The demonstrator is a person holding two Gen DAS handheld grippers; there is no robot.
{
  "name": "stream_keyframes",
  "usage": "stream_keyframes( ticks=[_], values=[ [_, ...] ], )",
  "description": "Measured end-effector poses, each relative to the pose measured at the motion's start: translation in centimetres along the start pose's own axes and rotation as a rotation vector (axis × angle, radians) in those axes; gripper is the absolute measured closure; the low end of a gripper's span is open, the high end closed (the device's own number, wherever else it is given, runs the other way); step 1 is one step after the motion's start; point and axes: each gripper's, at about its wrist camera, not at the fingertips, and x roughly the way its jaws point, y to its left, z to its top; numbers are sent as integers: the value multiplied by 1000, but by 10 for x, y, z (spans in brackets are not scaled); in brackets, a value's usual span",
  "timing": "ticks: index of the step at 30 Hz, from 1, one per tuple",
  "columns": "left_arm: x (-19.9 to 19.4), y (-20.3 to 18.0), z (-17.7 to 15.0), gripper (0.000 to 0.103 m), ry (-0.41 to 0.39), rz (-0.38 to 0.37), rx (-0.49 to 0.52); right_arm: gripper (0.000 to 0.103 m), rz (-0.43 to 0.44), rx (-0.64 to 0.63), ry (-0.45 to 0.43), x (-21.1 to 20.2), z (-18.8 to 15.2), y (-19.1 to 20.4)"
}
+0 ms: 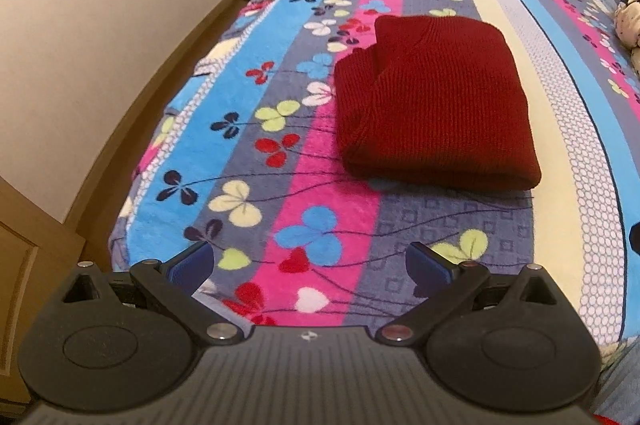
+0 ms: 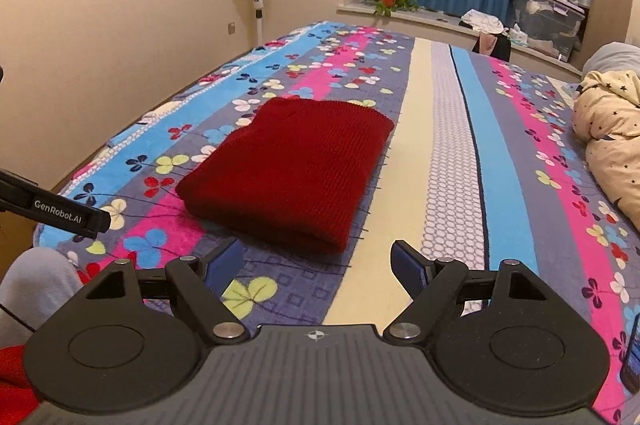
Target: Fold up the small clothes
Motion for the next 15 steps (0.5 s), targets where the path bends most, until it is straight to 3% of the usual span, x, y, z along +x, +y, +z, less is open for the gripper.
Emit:
stream_keyframes(
  ticks=[7,12,15],
  values=[
    [56,-7,26,1,83,-37,-44,20,7,-22,25,51,20,-22],
    [119,18,55,1,168,-104,-298,14,99,-21,35,116,52,-61],
    [148,29,69,1,214,-159,-428,12,145,35,109,172,78,-82]
  ],
)
